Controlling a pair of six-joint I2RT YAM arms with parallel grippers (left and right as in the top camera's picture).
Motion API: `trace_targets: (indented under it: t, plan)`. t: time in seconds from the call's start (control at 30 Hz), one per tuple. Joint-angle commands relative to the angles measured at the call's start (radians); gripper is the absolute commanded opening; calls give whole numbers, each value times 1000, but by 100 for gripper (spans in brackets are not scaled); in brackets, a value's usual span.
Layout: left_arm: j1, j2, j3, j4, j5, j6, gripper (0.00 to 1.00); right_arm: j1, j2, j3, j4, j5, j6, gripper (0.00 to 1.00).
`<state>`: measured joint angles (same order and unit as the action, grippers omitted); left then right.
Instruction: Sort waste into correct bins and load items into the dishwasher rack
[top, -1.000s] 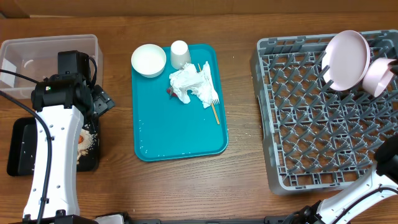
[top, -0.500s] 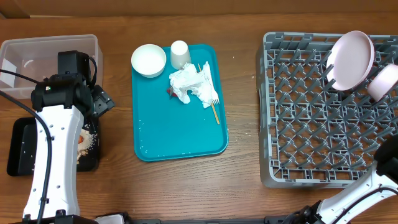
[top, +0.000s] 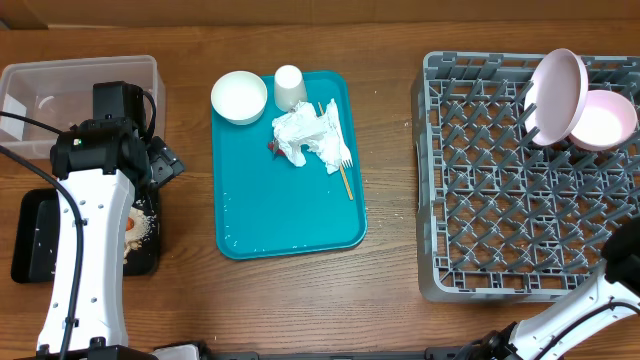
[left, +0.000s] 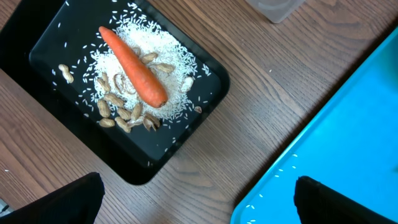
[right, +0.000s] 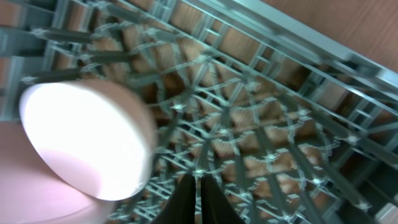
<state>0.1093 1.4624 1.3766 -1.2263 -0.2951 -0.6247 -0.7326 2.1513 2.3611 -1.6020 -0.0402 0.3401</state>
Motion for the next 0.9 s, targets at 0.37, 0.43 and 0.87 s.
trace_targets:
  t: [0.37, 0.43, 0.87]
  plan:
    - [2, -3, 11, 2, 1, 12, 100, 57, -64, 27, 84, -110, -60, 10]
    - [2, -3, 11, 2, 1, 12, 100, 71, -54, 25, 87, -84, -60, 10]
    - [2, -3, 11, 2, 1, 12, 100, 85, 10, -120, 151, 47, -21, 7]
